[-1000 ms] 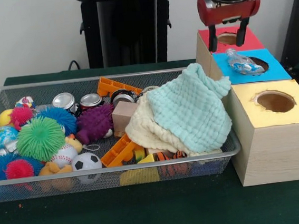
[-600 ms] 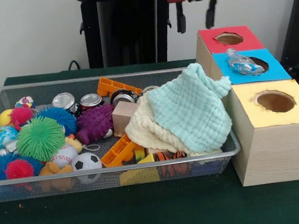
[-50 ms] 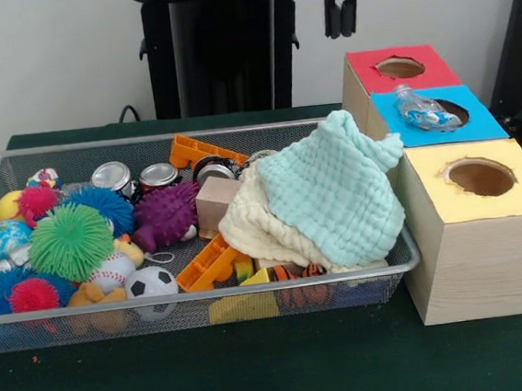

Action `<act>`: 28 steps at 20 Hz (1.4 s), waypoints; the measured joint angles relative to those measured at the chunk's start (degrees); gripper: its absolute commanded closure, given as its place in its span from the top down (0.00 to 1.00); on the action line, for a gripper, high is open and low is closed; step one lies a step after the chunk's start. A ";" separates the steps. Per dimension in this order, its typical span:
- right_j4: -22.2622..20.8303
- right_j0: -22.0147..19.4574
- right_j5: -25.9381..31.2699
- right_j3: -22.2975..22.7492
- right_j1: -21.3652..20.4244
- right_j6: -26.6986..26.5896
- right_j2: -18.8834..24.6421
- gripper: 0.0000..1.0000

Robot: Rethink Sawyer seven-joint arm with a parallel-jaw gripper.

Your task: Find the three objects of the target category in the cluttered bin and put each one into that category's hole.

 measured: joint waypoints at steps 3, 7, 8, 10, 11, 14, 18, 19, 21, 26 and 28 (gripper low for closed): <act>0.19 2.54 0.04 -0.19 0.00 0.31 0.01 0.00; 0.59 4.97 0.03 -0.26 0.09 0.58 0.02 0.00; 0.68 5.40 0.03 -0.26 0.17 0.58 0.02 0.00; 0.78 5.77 0.03 -0.26 0.49 0.58 0.03 0.00; 0.78 5.71 0.03 -0.26 0.70 0.58 0.02 0.00; 0.79 5.37 0.03 -0.26 1.24 0.58 0.01 0.00; 0.79 4.93 0.02 -0.26 1.49 0.58 -0.14 0.00; 0.80 4.93 0.02 -0.26 1.49 0.58 -0.20 0.00; 1.01 4.93 -0.03 -0.20 1.51 0.58 -0.29 0.00; 2.51 5.85 -2.20 0.11 2.47 0.67 -0.52 0.00; 3.32 6.69 -3.72 0.17 3.09 0.78 -0.58 0.00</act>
